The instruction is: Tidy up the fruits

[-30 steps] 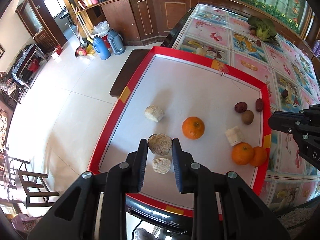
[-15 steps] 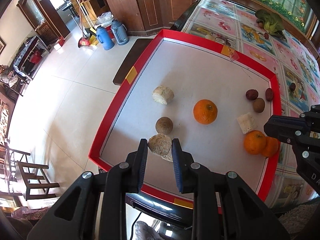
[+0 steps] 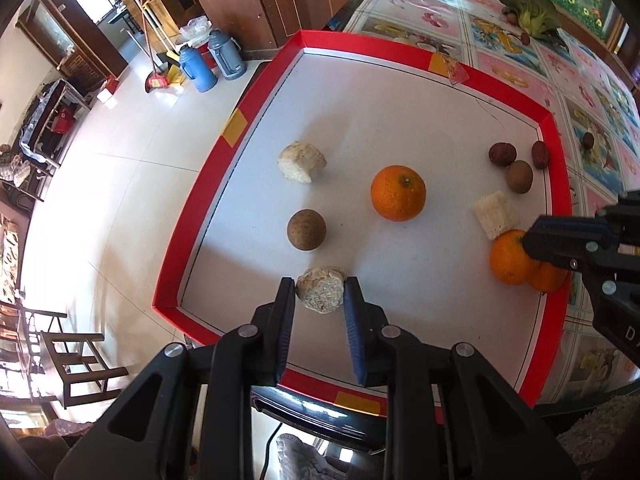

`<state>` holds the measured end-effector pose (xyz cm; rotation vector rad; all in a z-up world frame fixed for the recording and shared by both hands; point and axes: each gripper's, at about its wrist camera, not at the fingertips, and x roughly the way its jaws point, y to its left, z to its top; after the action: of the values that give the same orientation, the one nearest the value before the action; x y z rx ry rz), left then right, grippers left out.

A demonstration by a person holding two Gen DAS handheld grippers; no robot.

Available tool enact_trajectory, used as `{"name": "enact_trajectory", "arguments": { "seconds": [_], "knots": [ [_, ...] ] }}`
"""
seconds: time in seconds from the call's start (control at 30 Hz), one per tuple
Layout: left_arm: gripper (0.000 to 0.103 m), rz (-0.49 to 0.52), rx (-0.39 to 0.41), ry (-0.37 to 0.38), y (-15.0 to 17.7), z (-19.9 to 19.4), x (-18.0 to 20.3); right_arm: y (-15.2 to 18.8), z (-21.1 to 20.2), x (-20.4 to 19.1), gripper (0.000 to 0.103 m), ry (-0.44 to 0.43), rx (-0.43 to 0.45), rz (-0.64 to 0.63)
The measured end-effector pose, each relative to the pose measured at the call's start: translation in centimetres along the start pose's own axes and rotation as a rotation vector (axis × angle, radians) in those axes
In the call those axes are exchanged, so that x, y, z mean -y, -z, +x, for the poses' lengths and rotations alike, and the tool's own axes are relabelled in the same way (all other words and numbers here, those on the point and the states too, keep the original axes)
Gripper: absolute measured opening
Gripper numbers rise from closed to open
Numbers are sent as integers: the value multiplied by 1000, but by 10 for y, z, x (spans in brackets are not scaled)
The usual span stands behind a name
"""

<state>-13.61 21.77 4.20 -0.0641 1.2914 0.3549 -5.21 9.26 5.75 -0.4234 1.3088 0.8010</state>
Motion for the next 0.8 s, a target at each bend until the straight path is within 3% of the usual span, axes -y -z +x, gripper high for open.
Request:
{"name": "enact_trajectory", "arguments": {
  "seconds": [0.07,0.1,0.17,0.27,0.4,0.47,0.7,0.8],
  "knots": [
    [29,5,-2,0,-1,0,1,-4,0,-4,6,17,14,-26],
    [38,5,-6,7,-2,0,2,-6,0,-7,6,26,18,-39],
    [46,2,4,-3,-2,-2,1,-10,-2,-11,6,33,30,-65],
    [50,-8,38,-7,-6,-11,-1,-11,-13,-10,7,31,56,-62],
    [68,-38,90,-18,-14,-27,-7,-9,-33,-3,18,35,130,-34],
    [69,-47,118,-18,-21,-36,-8,-5,-44,2,19,39,169,-18],
    [87,-63,230,-62,-48,-77,-4,4,-79,19,19,75,281,21],
    [88,-67,272,-55,-59,-93,1,7,-94,24,19,122,333,14]
  ]
}}
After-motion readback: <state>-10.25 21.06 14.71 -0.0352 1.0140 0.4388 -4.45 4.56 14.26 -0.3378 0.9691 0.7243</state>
